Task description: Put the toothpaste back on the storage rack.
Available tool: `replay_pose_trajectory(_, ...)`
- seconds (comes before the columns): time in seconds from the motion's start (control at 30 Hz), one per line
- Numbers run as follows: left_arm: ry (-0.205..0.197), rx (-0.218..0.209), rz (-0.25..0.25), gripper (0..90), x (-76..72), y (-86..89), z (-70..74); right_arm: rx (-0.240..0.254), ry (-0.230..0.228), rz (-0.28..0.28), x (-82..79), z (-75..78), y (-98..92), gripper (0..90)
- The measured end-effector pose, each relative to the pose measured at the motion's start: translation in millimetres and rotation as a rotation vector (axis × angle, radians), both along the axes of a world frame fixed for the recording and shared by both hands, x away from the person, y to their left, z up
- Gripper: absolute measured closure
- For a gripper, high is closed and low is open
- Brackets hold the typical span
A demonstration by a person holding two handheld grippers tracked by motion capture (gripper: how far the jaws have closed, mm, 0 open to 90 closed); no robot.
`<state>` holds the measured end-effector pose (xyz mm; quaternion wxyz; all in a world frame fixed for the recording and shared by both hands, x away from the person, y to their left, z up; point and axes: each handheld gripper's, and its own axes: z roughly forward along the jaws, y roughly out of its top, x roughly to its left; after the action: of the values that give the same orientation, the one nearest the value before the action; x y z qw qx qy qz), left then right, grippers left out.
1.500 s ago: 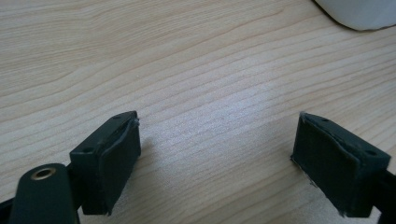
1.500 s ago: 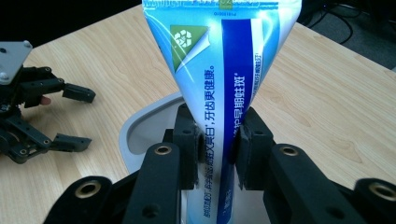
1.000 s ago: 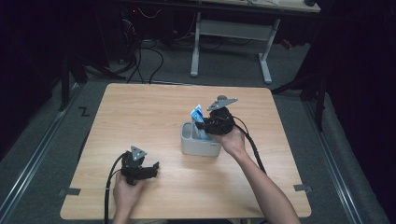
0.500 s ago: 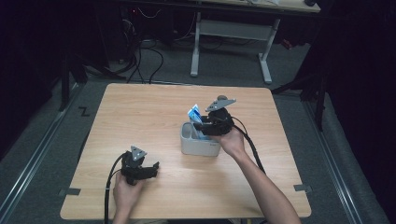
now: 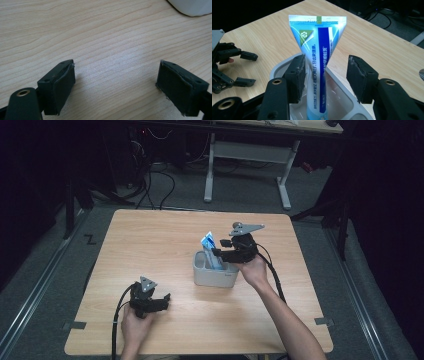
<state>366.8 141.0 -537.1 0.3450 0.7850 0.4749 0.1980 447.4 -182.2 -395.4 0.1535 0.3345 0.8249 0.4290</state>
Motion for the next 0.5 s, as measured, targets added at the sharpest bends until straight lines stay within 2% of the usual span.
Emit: replay_pose_trajectory(0.5,0.0,0.0,0.0,15.5,0.0,0.0,0.0,0.026,-0.017,-0.019,-5.5,5.0,-11.7,49.6)
